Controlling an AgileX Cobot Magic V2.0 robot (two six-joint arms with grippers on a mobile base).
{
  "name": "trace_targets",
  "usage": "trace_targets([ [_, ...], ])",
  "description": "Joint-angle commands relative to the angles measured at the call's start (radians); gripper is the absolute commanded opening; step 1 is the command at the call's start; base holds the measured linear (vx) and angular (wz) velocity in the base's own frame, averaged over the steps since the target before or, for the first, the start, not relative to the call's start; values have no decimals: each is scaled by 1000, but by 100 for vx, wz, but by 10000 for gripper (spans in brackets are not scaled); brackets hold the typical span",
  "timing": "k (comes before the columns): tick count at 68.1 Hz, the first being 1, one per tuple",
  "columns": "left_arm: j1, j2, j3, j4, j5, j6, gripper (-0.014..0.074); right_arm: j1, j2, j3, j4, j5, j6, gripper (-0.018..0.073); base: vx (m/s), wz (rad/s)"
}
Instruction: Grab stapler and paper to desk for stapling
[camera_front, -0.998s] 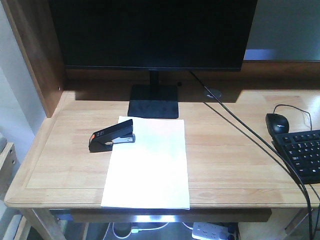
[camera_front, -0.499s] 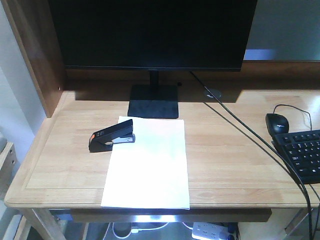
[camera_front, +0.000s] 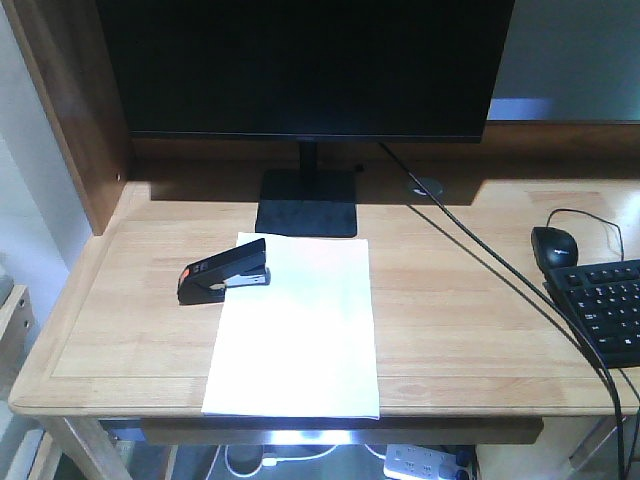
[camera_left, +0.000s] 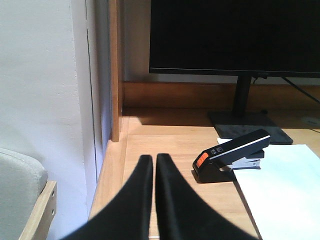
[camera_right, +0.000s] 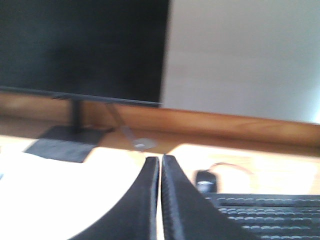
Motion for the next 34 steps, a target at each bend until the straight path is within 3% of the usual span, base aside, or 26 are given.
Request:
trace_targets([
  [1,1,-15,12,-9,-66,-5,-6,-81,3,1,129,-153,-172,-10,0,0],
  [8,1,-15,12,-9,-66,-5,-6,-126,-31,62,189,-240,-219,-10,0,0],
  [34,1,-15,12,-9,-66,-5,-6,-126,-61,260,228,-312,-188,-10,0,0],
])
